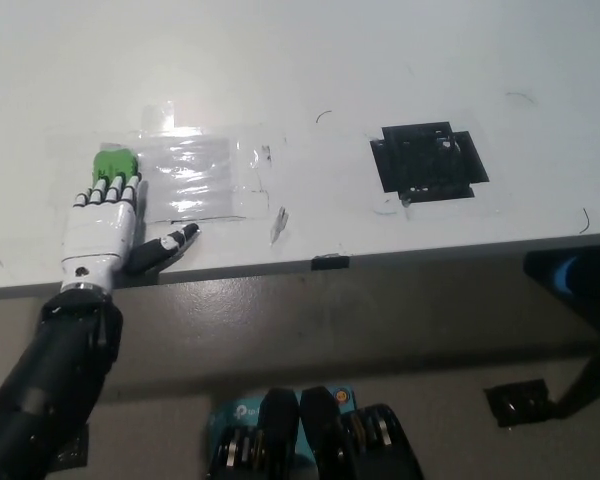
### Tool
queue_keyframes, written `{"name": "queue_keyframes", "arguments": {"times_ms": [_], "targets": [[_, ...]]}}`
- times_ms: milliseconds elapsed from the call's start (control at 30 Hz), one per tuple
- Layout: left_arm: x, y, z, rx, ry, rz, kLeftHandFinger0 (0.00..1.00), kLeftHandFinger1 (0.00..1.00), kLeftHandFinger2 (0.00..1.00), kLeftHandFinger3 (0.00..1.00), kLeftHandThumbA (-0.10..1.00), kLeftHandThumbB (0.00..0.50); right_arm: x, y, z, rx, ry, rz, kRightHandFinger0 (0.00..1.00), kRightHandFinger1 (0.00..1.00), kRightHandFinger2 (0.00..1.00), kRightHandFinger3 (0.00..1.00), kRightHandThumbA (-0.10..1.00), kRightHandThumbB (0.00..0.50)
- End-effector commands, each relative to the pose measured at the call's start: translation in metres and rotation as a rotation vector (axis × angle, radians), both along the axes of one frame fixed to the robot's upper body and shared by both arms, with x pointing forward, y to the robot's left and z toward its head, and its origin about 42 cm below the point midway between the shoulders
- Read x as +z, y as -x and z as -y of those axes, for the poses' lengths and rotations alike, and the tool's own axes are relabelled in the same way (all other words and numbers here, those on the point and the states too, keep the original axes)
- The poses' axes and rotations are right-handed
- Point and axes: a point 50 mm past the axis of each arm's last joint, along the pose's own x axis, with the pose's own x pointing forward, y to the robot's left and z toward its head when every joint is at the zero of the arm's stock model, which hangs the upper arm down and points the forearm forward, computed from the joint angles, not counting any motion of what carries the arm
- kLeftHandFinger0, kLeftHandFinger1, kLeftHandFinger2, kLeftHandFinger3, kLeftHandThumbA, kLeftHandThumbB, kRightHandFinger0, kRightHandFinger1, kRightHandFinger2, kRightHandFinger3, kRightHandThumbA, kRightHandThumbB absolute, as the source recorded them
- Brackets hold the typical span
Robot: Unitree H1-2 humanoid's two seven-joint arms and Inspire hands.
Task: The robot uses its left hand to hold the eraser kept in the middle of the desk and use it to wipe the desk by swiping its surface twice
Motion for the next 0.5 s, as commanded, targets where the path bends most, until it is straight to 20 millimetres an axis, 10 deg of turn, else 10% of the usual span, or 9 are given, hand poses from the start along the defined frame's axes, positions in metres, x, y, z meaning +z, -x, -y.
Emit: {"name": "queue_keyframes", "arguments": {"times_ms": [0,233,467], "targets": [[-0.058,0.050,-0.017,0.033,0.149,-0.311,1.00,1.00,1.00,1.00,1.00,0.413,0.014,0.001,0.006,-0.002,0.045,0.085,1.00,1.00,1.00,1.00,1.00,0.000],[0.098,-0.009,0.016,-0.140,0.228,0.189,1.00,1.00,1.00,1.00,1.00,0.348,0.010,0.005,0.005,0.001,0.046,0.073,1.00,1.00,1.00,1.00,1.00,0.000],[0.244,-0.003,0.019,-0.227,0.213,0.486,1.00,1.00,1.00,1.00,1.00,0.397,0.009,0.004,0.006,0.004,0.040,0.060,1.00,1.00,1.00,1.00,1.00,0.000]]}}
